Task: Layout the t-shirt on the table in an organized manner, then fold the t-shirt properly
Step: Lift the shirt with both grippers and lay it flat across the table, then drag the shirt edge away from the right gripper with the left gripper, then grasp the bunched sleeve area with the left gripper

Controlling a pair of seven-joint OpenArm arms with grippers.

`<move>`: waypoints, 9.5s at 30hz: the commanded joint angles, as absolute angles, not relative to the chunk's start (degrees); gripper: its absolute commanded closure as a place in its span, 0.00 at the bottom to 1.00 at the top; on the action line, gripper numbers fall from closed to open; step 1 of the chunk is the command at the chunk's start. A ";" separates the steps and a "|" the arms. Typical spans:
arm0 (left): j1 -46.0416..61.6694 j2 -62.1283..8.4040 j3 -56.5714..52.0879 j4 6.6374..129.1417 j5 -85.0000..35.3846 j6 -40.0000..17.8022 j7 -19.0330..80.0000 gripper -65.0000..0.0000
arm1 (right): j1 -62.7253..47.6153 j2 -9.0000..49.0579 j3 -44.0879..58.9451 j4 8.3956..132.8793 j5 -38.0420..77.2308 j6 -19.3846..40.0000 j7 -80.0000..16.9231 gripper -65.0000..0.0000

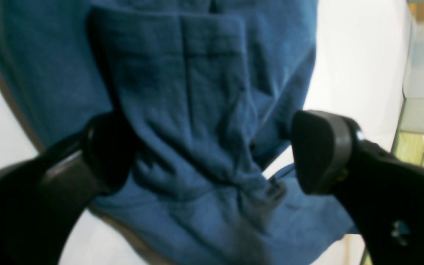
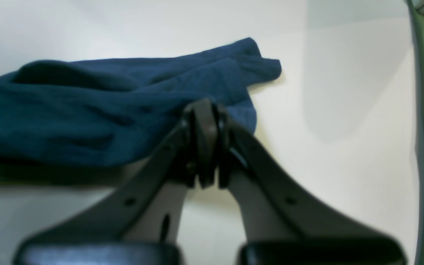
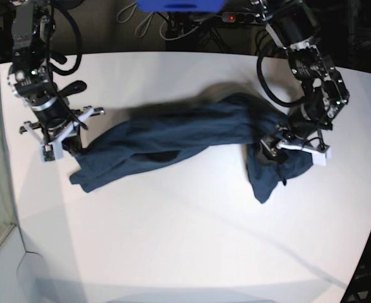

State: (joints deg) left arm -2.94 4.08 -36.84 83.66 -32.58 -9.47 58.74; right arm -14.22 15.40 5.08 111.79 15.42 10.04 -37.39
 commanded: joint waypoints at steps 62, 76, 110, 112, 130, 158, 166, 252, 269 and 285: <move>-29.85 -6.73 -36.44 75.74 -43.47 -19.65 56.48 0.99 | 9.36 18.59 9.63 110.29 15.52 9.80 -35.82 1.00; -45.67 -6.55 -36.44 58.59 -48.13 -19.56 54.90 0.98 | 20.44 23.34 9.89 106.07 15.60 9.80 -35.82 1.00; 11.65 -7.96 -36.97 83.91 -69.32 -19.65 64.48 0.64 | -22.46 14.46 11.03 112.31 15.60 22.55 -47.34 0.61; 13.41 -7.96 -36.97 88.75 -72.13 -19.65 64.48 0.64 | -22.99 13.67 12.00 112.57 15.60 23.96 -47.16 0.59; 15.69 -9.10 -38.46 92.35 -73.80 -19.56 64.22 0.14 | -23.08 13.32 12.97 112.75 15.60 25.54 -47.43 0.59; 8.13 -4.44 -38.73 90.24 -62.81 -19.56 64.13 0.98 | -22.73 13.67 13.05 112.22 15.52 25.54 -47.25 0.59; 19.74 -4.79 -48.13 97.98 -70.55 -20.62 64.75 1.00 | -21.67 13.76 13.14 111.52 15.43 25.54 -47.25 0.59; 29.76 -1.19 -25.63 115.38 -30.29 -40.00 64.13 0.22 | -22.29 13.23 5.58 115.03 15.52 34.95 -47.25 0.59; 24.57 -0.66 -25.71 111.69 -26.07 -40.00 64.13 0.99 | -22.29 13.41 5.67 115.03 15.43 34.95 -47.25 0.59; 0.13 4.62 -37.76 115.38 -25.80 -40.00 64.75 1.00 | -22.29 13.32 5.67 115.03 15.43 34.95 -47.25 0.59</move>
